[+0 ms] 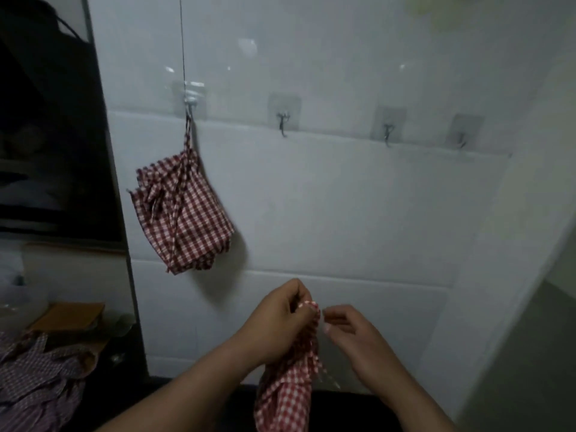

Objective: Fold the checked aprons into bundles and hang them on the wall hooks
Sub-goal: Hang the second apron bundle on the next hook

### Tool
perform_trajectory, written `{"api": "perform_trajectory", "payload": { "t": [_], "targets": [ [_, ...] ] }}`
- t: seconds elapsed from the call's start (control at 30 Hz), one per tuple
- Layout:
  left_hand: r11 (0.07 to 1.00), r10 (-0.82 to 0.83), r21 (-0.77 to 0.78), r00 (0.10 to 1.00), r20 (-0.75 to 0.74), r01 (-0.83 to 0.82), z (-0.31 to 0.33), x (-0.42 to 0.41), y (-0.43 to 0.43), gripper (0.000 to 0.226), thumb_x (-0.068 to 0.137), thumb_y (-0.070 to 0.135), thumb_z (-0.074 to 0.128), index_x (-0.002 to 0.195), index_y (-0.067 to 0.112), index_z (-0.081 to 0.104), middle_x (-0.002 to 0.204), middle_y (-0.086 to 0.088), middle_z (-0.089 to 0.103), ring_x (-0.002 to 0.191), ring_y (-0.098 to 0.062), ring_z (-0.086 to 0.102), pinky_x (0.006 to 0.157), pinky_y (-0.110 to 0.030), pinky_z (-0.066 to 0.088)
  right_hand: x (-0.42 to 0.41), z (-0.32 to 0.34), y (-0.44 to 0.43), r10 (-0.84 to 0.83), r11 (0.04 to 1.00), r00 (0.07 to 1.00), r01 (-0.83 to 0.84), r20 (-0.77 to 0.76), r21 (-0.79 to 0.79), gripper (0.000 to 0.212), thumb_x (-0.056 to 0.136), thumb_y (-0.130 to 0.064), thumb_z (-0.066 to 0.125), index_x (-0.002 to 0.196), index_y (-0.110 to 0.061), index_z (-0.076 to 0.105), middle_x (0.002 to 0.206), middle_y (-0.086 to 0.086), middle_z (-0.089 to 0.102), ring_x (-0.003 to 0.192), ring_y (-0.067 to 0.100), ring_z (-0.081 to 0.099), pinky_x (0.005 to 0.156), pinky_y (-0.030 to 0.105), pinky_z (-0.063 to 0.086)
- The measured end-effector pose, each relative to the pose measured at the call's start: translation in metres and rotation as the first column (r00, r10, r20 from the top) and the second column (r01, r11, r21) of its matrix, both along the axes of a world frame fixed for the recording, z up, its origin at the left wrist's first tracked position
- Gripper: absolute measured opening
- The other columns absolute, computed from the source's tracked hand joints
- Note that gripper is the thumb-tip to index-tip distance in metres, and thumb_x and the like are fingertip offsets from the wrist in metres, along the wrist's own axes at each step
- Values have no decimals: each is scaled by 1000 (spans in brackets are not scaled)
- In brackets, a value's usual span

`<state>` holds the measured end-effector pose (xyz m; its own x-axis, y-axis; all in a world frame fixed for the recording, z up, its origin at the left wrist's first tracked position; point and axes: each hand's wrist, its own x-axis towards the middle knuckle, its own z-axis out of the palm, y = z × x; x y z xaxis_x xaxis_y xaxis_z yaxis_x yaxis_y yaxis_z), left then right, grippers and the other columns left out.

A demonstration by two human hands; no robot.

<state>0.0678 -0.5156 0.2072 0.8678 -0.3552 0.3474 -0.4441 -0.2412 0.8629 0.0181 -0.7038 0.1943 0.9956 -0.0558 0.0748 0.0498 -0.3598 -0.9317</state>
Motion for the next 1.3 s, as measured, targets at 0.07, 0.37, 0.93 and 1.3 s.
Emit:
{"api": "perform_trajectory", "payload": {
  "t": [0.07,0.37,0.93,1.3],
  "targets": [
    [999,18,44,992,121,-24,25,1,-3,11,97,25,64,88,24,59,82,1,64,75,-6,59,71,-31,50,12,37,6,121,989,991,-115,65,-89,13,98,-16,61,98,-20,73,97,-3,77,96,13,71,84,30,52],
    [984,48,138,920,389,-110,129,12,10,8,97,27,67,103,27,72,83,6,73,76,-7,68,70,-27,53,41,168,12,475,832,876,-415,85,-367,26,91,-11,65,106,-28,78,110,-9,78,109,8,70,93,29,53],
    [987,122,-105,992,-7,-123,186,42,43,28,98,34,71,96,6,68,84,-6,74,75,-12,70,74,-32,58,93,232,61,123,682,905,222,408,-697,24,93,-31,56,71,-21,61,76,-7,65,72,15,61,66,34,51],
    [995,37,99,997,-71,-29,189,53,50,19,98,13,64,104,-6,61,91,-23,72,78,-19,68,71,-29,55,90,201,45,240,805,911,7,336,-594,11,93,-24,60,82,-26,61,80,-6,66,72,10,61,64,31,48]
  ]
}}
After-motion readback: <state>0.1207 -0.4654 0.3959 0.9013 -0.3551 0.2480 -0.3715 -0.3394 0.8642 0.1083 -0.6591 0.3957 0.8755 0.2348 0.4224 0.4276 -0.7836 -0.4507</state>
